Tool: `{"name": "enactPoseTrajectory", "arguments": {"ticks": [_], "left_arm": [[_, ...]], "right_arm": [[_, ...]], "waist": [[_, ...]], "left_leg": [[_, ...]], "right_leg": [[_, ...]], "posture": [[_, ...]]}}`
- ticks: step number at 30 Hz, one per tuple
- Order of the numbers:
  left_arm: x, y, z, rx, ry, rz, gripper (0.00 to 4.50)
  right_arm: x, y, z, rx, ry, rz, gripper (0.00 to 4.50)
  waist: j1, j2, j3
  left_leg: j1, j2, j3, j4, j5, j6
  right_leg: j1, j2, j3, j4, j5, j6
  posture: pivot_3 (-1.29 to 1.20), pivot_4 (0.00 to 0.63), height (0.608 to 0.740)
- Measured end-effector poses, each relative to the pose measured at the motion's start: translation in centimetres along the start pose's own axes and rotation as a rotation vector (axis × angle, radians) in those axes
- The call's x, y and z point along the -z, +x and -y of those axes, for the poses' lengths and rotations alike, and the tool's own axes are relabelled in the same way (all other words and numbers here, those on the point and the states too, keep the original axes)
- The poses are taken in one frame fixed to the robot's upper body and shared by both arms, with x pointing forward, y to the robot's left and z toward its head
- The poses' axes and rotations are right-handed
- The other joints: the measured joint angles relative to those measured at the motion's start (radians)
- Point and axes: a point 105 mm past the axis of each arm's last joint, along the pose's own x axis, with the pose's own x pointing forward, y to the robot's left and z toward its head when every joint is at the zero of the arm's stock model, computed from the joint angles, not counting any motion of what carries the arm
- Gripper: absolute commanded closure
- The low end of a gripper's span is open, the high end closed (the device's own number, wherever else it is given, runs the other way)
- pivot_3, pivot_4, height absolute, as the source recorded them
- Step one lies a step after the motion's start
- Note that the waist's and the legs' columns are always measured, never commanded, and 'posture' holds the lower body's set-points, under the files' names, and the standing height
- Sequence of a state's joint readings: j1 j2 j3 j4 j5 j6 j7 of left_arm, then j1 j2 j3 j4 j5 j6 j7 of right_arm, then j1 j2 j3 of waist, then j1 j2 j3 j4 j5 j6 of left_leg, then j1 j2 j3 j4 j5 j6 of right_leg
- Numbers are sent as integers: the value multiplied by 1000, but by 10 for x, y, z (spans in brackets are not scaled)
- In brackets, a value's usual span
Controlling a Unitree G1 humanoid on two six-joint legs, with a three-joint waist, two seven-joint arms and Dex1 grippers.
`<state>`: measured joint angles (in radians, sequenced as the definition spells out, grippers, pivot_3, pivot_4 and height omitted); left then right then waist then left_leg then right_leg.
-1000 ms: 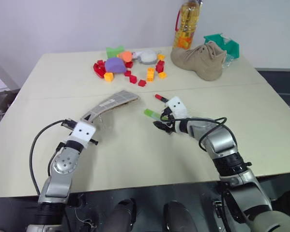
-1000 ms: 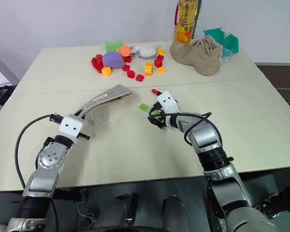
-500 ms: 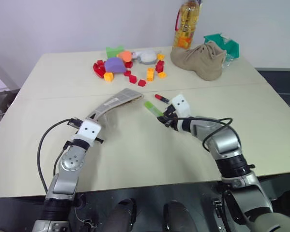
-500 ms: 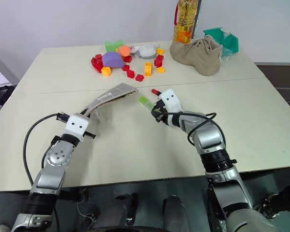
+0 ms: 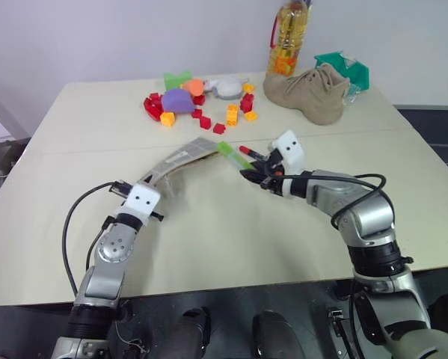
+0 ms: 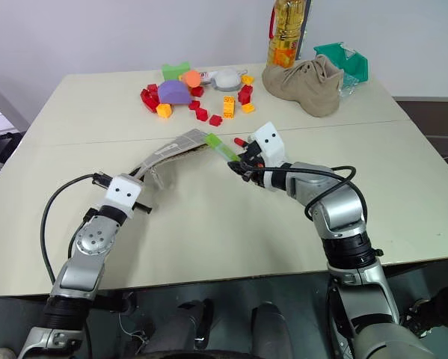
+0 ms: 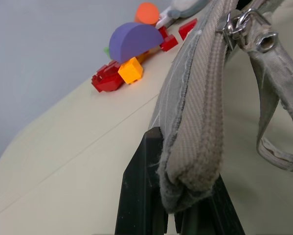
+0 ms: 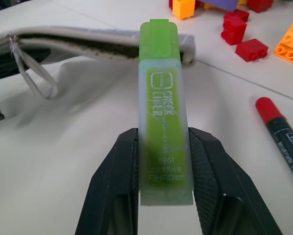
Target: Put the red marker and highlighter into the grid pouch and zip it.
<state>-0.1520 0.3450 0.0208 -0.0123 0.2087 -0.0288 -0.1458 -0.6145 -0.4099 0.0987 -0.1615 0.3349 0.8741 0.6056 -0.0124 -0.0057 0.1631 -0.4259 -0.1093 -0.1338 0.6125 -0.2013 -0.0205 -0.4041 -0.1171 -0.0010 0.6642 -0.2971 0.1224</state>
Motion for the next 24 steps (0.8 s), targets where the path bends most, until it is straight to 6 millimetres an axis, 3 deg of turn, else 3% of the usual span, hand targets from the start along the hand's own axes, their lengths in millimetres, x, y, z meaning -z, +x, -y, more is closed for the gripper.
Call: {"name": "enactPoseTrajectory", "arguments": {"ticks": [24], "left_arm": [[-1, 0, 5, 8, -14, 4, 4500]], "right_arm": [[11, 5, -10, -48, -6, -43, 3637]], "waist": [[1, 0, 0]], "left_leg": [[0, 0, 0, 0, 0, 0]], "right_leg": [[0, 0, 0, 0, 0, 0]], "posture": [[0, 150, 740]]}}
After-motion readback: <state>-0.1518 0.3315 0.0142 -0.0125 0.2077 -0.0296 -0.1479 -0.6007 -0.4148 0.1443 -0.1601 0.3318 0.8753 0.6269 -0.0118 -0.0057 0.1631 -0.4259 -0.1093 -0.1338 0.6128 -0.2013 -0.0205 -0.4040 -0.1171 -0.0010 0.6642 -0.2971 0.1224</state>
